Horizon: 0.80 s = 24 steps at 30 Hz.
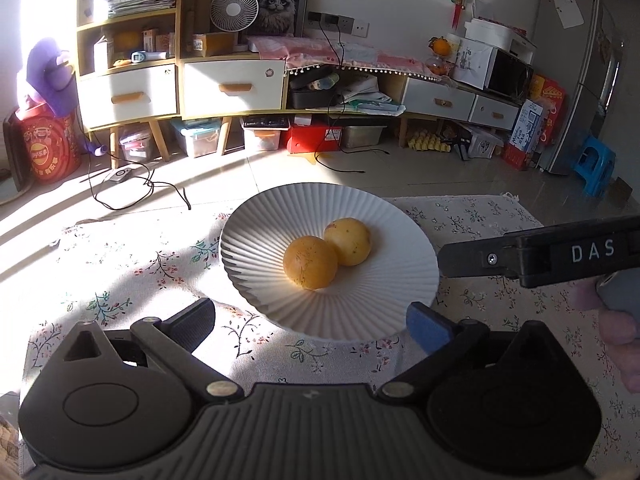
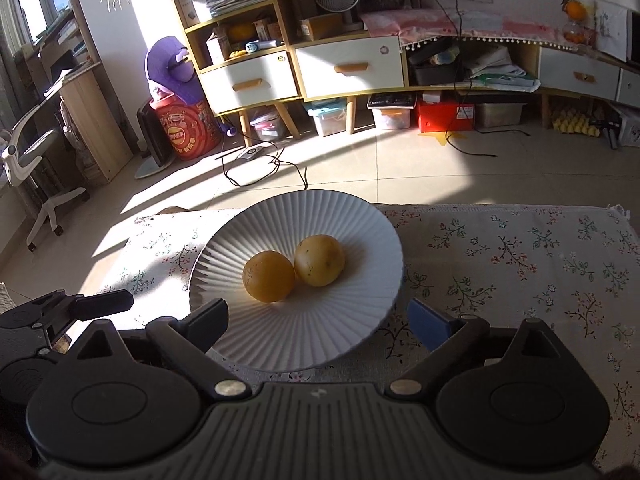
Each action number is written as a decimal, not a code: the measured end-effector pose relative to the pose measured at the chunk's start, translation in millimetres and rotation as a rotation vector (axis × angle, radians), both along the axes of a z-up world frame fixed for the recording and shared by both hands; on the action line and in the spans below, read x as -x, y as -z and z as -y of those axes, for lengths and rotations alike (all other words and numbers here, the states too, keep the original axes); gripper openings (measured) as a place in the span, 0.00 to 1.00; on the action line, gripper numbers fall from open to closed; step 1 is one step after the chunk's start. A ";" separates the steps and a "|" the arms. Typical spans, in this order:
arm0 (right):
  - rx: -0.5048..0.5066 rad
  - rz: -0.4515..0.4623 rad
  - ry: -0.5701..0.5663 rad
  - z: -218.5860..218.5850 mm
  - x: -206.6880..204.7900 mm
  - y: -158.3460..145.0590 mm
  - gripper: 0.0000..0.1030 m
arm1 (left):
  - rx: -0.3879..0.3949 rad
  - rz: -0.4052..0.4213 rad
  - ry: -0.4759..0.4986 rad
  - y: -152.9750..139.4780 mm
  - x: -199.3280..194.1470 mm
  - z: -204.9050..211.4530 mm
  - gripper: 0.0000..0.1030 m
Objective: Organize fruits
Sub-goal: 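Withdraw both tools from the plate back toward the remaining fruit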
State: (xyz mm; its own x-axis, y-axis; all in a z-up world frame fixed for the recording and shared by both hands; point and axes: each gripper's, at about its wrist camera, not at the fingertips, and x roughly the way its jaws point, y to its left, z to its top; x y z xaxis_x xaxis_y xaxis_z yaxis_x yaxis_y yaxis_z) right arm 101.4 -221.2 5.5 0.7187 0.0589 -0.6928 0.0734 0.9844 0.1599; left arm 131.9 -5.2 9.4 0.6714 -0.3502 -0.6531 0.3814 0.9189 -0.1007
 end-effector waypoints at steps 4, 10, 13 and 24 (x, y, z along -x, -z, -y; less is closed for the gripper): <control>0.012 -0.017 -0.004 -4.4 13.2 -0.2 0.94 | 0.008 -0.013 -0.005 -2.7 14.5 -11.6 0.90; 0.027 -0.028 -0.015 -14.9 36.6 0.0 0.95 | 0.002 -0.033 -0.013 -6.1 39.5 -20.6 0.90; 0.024 -0.041 -0.018 -20.2 47.6 1.7 0.95 | -0.003 -0.042 -0.012 -6.7 51.9 -24.4 0.90; -0.012 -0.070 -0.047 -35.3 81.8 17.7 0.96 | -0.023 -0.094 -0.032 7.1 82.0 -40.3 0.90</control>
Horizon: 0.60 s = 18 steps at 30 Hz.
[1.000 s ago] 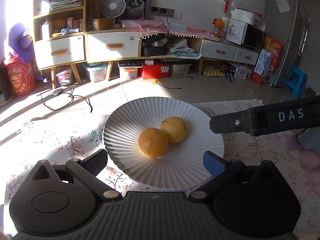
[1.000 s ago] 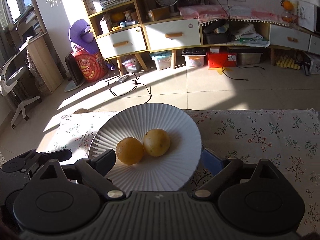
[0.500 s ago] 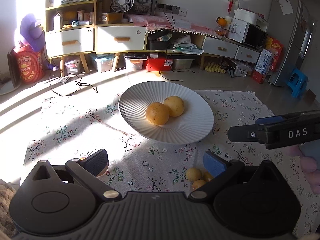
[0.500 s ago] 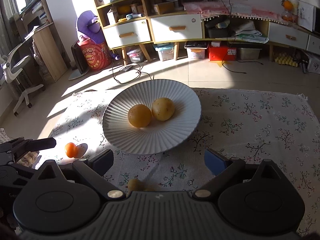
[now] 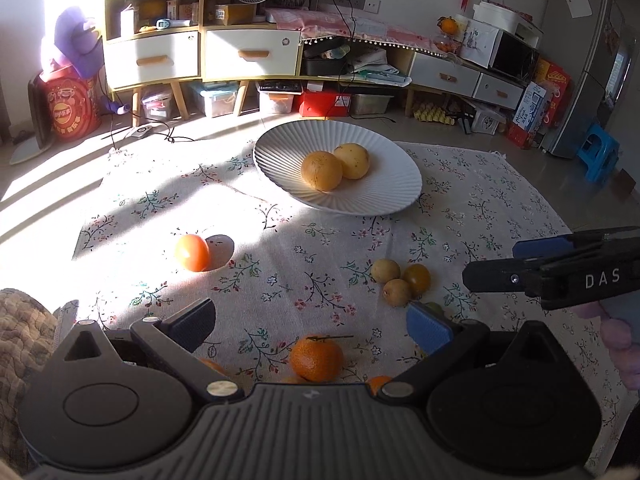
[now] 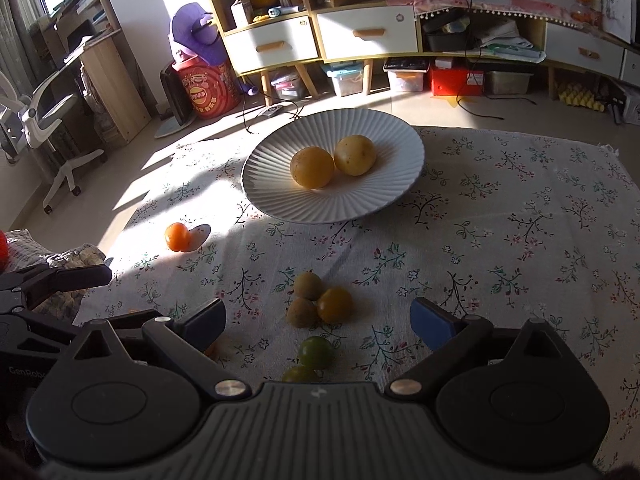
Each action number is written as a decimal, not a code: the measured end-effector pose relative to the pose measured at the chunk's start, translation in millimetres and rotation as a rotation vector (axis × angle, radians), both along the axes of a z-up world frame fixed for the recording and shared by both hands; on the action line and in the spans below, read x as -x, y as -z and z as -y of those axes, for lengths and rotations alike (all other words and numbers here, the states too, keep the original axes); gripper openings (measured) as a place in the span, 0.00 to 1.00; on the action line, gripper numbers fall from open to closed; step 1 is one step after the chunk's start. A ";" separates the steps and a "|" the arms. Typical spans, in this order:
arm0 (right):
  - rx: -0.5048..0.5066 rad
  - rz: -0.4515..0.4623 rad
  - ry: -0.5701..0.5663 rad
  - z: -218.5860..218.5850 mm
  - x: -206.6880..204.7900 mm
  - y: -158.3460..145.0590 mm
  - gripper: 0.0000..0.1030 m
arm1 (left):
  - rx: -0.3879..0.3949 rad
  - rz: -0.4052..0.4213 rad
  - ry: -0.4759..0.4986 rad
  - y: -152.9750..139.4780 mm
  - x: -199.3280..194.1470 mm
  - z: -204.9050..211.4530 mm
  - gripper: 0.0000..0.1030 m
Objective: Organize fruits
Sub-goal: 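Withdraw both tools from the plate back toward the remaining fruit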
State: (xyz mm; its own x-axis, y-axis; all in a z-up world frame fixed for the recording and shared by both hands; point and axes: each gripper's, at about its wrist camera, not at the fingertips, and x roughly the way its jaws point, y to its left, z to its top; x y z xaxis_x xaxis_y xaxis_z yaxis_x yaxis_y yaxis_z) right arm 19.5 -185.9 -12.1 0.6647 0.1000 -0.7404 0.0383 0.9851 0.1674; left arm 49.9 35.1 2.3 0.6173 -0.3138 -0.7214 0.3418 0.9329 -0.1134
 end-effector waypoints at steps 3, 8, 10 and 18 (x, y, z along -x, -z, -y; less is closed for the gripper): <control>-0.004 0.003 -0.006 -1.5 6.5 1.8 0.96 | -0.037 -0.027 -0.018 4.3 5.4 -6.3 0.90; -0.006 -0.011 -0.035 -7.5 17.3 6.9 0.97 | -0.050 -0.049 -0.025 5.7 15.1 -21.0 0.90; -0.001 -0.017 -0.049 -10.4 20.9 9.3 0.97 | -0.050 -0.061 -0.022 6.0 18.9 -24.8 0.90; 0.006 -0.025 -0.112 -23.5 34.4 16.9 0.97 | -0.108 -0.149 0.109 10.8 33.1 -17.5 0.90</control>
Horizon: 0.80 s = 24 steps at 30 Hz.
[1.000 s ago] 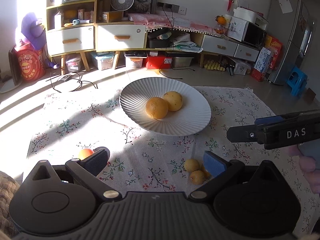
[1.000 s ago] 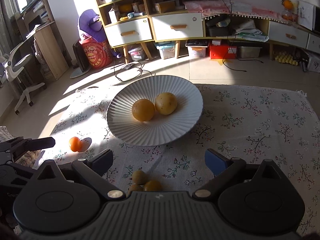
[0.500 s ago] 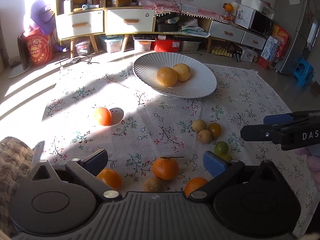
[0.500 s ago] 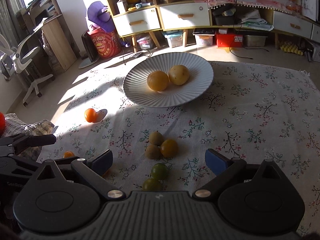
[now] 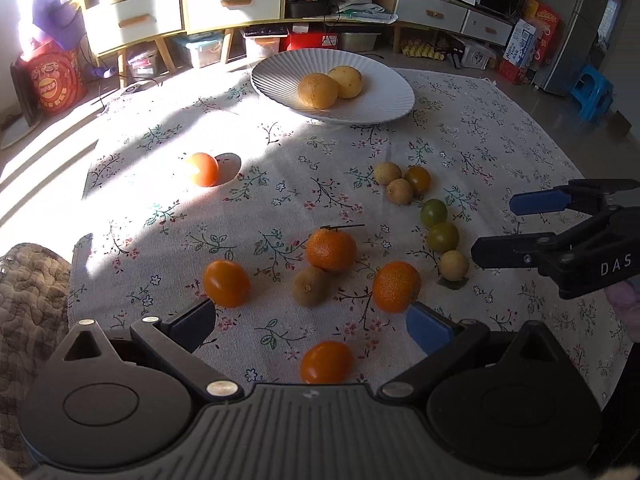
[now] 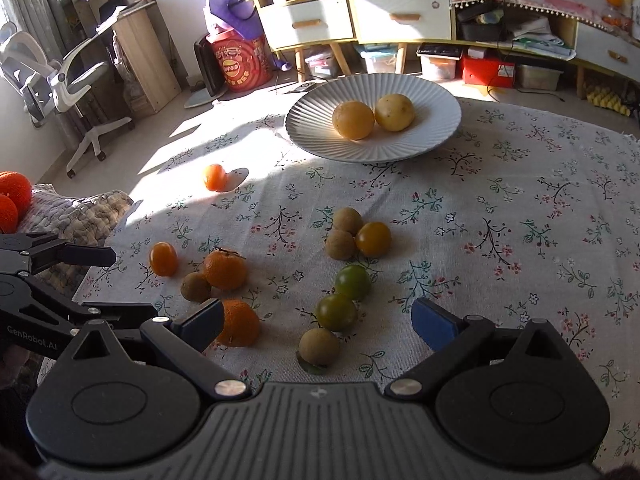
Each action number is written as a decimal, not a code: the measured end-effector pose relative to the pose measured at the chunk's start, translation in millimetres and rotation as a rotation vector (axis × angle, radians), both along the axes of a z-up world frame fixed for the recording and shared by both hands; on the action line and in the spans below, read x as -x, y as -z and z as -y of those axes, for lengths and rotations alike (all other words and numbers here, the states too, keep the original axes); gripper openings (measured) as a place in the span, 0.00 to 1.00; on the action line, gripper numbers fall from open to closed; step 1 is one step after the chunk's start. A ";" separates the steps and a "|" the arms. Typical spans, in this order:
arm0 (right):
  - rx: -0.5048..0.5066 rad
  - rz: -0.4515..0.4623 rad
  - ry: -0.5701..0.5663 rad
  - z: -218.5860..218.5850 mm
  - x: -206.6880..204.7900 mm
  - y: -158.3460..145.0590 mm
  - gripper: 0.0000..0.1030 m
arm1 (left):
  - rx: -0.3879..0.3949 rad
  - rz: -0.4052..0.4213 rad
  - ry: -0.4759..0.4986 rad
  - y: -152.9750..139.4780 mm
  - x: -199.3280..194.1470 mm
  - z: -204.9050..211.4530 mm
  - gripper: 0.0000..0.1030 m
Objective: Organize fruits
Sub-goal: 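Grasp a mandarin orange with the left tool while the right tool grasps another mandarin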
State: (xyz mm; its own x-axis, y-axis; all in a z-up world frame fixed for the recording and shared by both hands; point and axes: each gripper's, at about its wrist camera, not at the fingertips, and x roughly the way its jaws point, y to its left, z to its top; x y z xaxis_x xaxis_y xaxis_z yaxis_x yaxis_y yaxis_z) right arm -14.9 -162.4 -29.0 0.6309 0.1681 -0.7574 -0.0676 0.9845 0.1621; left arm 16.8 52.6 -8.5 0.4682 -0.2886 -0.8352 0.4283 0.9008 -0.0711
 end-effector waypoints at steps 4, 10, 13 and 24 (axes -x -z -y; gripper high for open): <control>0.020 -0.006 -0.058 -10.3 3.9 6.9 0.97 | -0.020 -0.038 0.052 8.2 3.8 3.2 0.90; 0.033 0.013 -0.146 -23.4 10.6 10.2 0.94 | -0.049 -0.007 0.075 12.8 0.3 -0.6 0.88; 0.040 0.048 -0.196 -28.8 13.1 10.1 0.86 | -0.049 0.051 0.077 11.2 -3.2 -6.4 0.84; 0.057 0.064 -0.318 -51.4 19.8 18.2 0.65 | 0.029 0.106 0.138 16.8 -15.0 0.7 0.67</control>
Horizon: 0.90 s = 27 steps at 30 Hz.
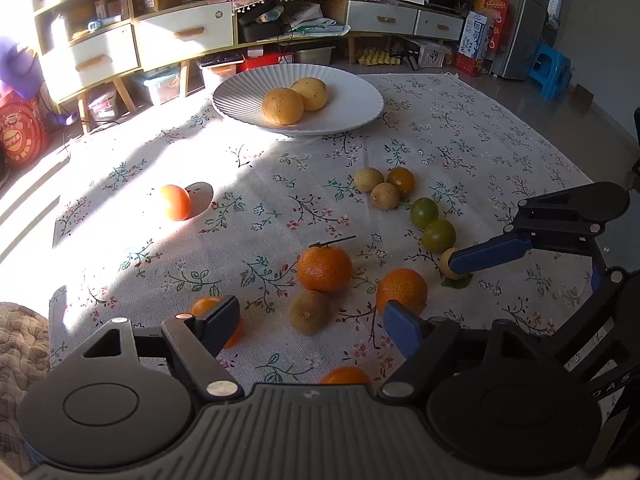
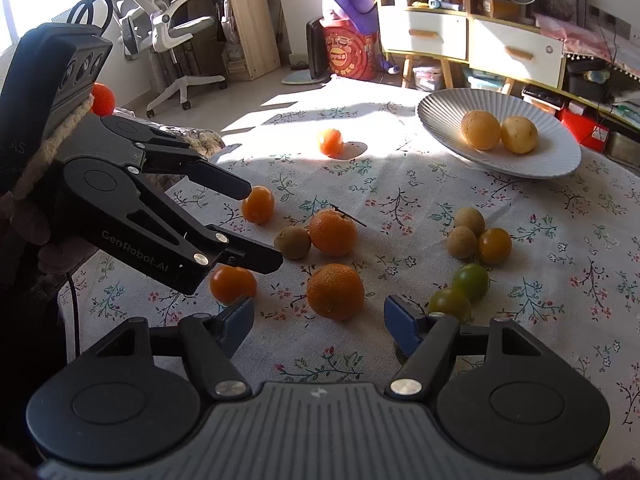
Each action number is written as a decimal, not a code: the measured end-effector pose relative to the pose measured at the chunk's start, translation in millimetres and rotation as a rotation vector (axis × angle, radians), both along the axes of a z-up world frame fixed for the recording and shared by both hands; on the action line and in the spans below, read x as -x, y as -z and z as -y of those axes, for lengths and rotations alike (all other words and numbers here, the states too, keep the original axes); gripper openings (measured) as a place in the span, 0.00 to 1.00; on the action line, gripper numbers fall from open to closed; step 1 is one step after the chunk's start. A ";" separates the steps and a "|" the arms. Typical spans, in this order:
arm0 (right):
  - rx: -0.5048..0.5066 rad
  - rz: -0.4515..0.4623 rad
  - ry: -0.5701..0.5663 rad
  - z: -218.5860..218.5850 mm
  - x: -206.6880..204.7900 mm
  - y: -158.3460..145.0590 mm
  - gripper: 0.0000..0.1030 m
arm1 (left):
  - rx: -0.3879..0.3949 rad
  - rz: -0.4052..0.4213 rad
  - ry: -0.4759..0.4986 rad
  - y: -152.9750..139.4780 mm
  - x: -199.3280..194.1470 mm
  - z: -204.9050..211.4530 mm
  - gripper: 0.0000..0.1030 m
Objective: Organize fruits
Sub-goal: 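Grasp a mandarin orange with the left tool while the right tool grasps another mandarin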
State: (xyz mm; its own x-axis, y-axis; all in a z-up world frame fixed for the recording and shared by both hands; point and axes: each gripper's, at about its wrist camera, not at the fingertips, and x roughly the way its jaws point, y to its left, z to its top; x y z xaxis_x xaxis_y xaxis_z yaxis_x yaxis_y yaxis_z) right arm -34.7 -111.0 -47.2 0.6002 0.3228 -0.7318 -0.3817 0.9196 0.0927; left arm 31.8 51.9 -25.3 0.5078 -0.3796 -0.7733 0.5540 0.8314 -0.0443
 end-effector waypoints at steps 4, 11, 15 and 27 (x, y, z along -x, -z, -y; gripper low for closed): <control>0.016 -0.009 -0.002 -5.6 -1.8 4.9 0.59 | 0.053 -0.017 -0.002 7.8 -10.2 5.3 0.61; 0.022 -0.012 0.030 -7.1 -4.9 9.7 0.53 | 0.138 -0.075 -0.081 16.6 -31.8 4.2 0.47; 0.028 -0.015 0.051 -7.3 -7.1 12.6 0.49 | 0.143 -0.092 -0.100 18.9 -36.0 2.5 0.41; 0.045 0.000 0.087 -8.9 -18.0 16.9 0.43 | 0.140 -0.099 -0.070 18.4 -37.1 8.9 0.29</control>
State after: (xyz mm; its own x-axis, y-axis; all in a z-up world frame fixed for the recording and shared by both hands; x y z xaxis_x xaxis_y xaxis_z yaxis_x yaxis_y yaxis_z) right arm -16.7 -102.1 -64.1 0.6245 0.2363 -0.7444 -0.2998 0.9527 0.0510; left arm 68.9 43.0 -43.7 0.4608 -0.4534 -0.7630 0.4823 0.8496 -0.2136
